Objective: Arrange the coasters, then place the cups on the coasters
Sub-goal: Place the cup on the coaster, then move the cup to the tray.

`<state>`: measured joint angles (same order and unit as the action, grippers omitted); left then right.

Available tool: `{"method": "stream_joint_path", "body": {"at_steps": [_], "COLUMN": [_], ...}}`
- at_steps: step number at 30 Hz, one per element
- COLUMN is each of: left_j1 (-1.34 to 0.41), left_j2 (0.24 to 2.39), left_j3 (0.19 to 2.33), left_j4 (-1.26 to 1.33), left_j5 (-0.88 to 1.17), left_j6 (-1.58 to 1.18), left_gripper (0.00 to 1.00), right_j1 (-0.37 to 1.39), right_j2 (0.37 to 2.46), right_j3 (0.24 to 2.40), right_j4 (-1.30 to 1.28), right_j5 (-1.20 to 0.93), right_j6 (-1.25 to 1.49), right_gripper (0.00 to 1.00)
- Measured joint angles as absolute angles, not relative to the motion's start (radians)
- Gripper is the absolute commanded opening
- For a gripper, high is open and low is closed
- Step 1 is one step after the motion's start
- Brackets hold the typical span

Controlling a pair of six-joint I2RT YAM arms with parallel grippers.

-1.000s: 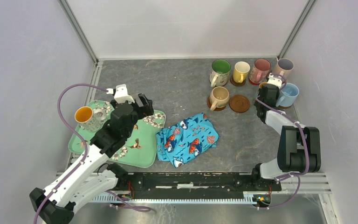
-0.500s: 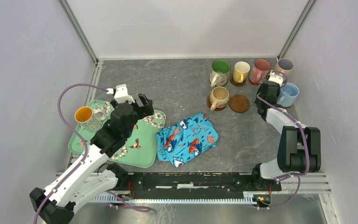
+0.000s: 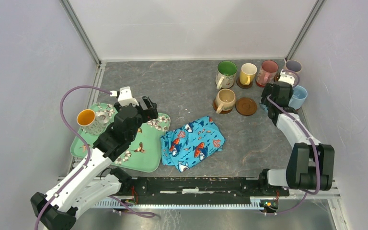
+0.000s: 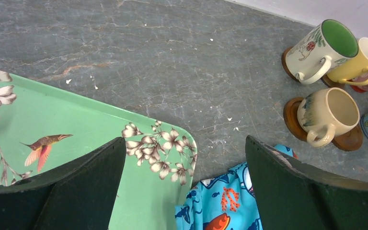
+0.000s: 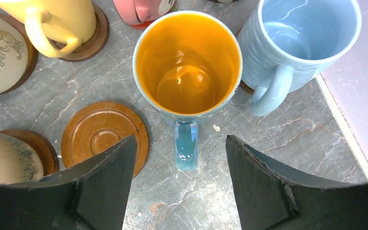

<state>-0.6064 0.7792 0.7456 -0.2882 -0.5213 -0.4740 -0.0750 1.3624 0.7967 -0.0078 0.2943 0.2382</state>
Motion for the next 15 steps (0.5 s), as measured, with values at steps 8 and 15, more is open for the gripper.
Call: {"method": "stream_joint_path", "body": {"at_steps": [8,15], "left_j1": [-0.606,-0.606], "left_j2": [0.824,0.853], "left_j3": [0.766,0.784], "left_j4": [-0.343,-0.429], "left_j5": [-0.545,-0.632], "left_j6": [-0.498,-0.614], "left_gripper": [1.0,1.0], "right_j1": [-0.046,0.092], "right_j2": [1.205,1.065], "right_j3": [0.771,0.756], "right_j4": [-0.065,-0.127], "right_j5": [0.265,0.262], "right_j6": [0.229,0.211], "right_gripper": [0.98,0.98]}}
